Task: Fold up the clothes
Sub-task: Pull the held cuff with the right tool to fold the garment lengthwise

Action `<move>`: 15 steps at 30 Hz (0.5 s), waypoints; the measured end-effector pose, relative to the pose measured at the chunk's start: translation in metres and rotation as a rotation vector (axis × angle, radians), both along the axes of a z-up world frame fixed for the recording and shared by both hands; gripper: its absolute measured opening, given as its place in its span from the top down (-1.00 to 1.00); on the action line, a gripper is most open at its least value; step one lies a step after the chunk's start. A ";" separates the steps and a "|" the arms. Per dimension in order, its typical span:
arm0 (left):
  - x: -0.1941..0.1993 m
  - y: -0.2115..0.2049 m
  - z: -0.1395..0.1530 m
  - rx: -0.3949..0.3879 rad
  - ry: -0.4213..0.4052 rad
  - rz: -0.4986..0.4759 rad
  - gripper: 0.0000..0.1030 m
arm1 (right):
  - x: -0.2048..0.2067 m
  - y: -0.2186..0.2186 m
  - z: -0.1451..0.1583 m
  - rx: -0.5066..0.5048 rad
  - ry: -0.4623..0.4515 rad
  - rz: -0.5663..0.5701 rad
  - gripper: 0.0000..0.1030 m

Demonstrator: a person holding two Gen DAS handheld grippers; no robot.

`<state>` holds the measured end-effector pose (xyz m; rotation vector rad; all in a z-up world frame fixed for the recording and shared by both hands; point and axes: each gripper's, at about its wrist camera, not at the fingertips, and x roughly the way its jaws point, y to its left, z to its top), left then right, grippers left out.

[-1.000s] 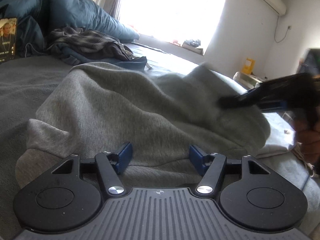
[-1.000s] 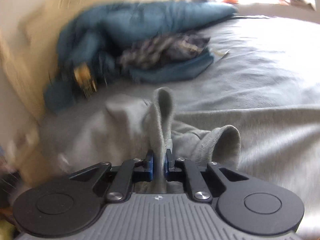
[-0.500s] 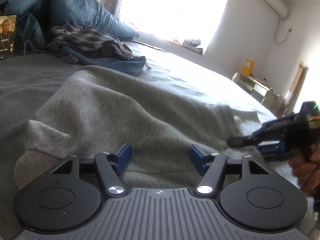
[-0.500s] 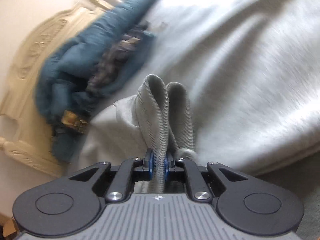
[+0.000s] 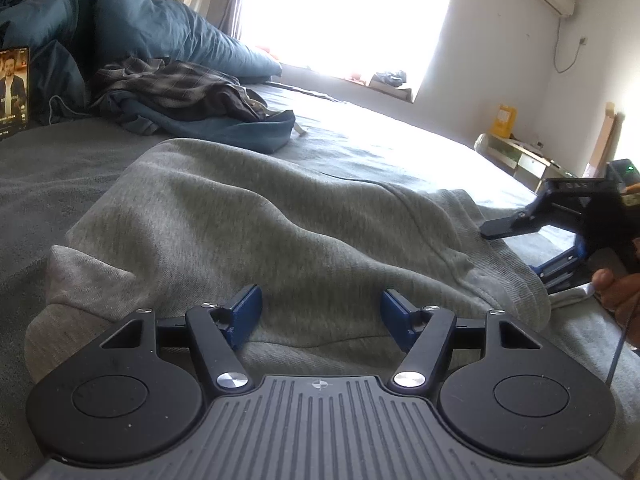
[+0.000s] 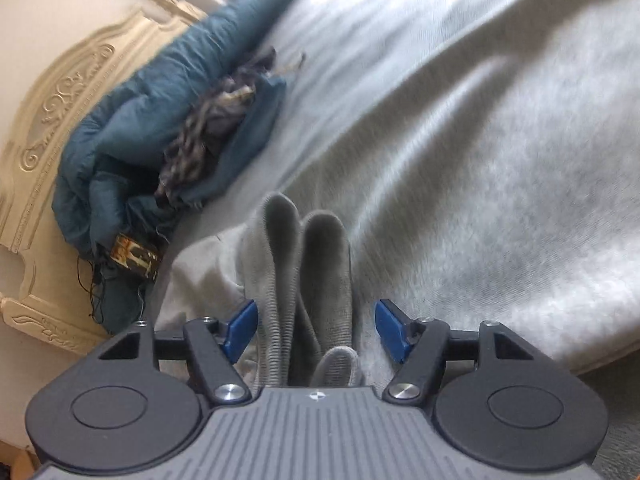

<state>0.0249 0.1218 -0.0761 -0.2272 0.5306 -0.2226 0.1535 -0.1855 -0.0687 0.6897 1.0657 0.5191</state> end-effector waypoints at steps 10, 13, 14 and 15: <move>0.000 0.002 -0.002 -0.011 -0.004 -0.003 -0.30 | 0.014 0.038 -0.002 -0.045 0.014 0.133 -0.52; -0.001 0.002 -0.003 -0.012 -0.006 -0.002 -0.30 | 0.005 0.046 0.008 -0.115 -0.030 0.155 0.19; -0.001 0.001 -0.003 -0.010 -0.008 -0.001 -0.31 | 0.003 0.048 0.012 -0.120 -0.048 0.165 0.33; -0.001 0.000 -0.003 -0.008 -0.012 0.000 -0.32 | 0.001 0.049 0.017 -0.126 -0.065 0.175 0.47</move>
